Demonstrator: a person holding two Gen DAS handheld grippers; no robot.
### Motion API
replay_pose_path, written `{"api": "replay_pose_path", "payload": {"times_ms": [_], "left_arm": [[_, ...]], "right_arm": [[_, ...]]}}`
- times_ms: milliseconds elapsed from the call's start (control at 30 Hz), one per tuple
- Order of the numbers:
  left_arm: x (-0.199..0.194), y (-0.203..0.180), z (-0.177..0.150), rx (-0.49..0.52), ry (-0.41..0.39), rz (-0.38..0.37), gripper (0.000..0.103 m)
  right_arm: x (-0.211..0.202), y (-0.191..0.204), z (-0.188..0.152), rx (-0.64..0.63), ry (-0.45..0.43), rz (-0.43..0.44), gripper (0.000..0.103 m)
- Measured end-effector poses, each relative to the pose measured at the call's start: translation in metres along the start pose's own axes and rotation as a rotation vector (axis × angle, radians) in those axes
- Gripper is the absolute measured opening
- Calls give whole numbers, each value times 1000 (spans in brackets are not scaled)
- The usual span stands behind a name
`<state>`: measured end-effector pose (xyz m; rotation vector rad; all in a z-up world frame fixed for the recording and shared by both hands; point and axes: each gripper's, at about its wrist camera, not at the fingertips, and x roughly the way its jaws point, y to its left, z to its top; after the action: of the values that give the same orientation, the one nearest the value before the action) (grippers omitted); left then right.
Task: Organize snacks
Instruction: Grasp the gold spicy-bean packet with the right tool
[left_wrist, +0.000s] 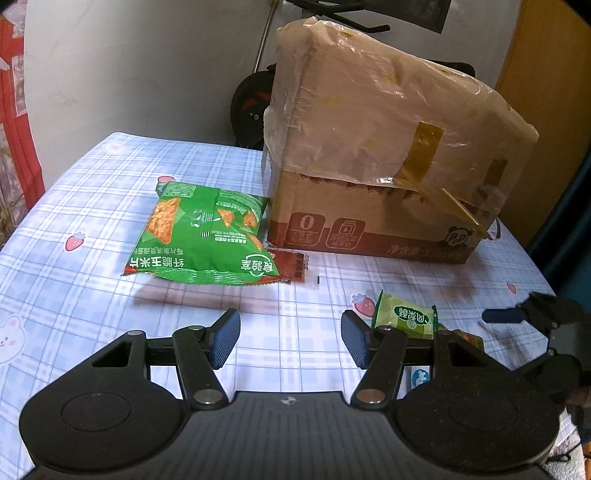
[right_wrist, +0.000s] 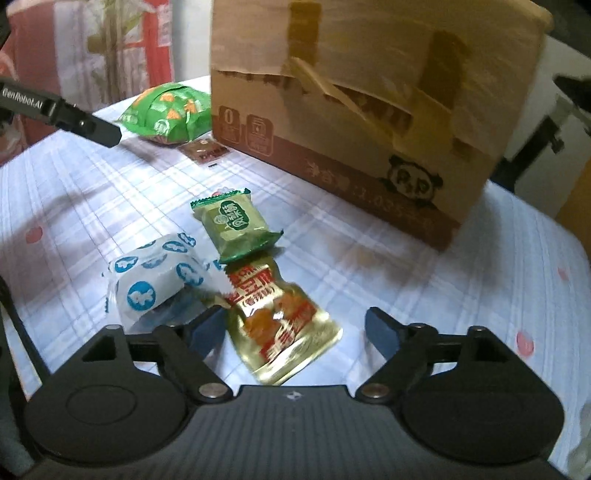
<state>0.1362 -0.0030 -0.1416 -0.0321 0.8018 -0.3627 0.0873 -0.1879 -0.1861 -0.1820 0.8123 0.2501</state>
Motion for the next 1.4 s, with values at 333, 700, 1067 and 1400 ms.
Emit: {"api": "replay_pose_path", "payload": {"times_ms": [333, 700, 1067, 1400], "left_arm": [[-2, 3, -2, -16, 1, 9, 63], [-2, 1, -2, -10, 3, 7, 63], [12, -9, 0, 35, 27, -35, 62], [59, -24, 22, 58, 34, -75, 54]], "right_arm": [[11, -3, 8, 10, -4, 124, 70], [2, -5, -2, 71, -58, 108, 46], [-9, -30, -18, 262, -147, -54, 43], [-2, -32, -24, 270, -156, -74, 43]]}}
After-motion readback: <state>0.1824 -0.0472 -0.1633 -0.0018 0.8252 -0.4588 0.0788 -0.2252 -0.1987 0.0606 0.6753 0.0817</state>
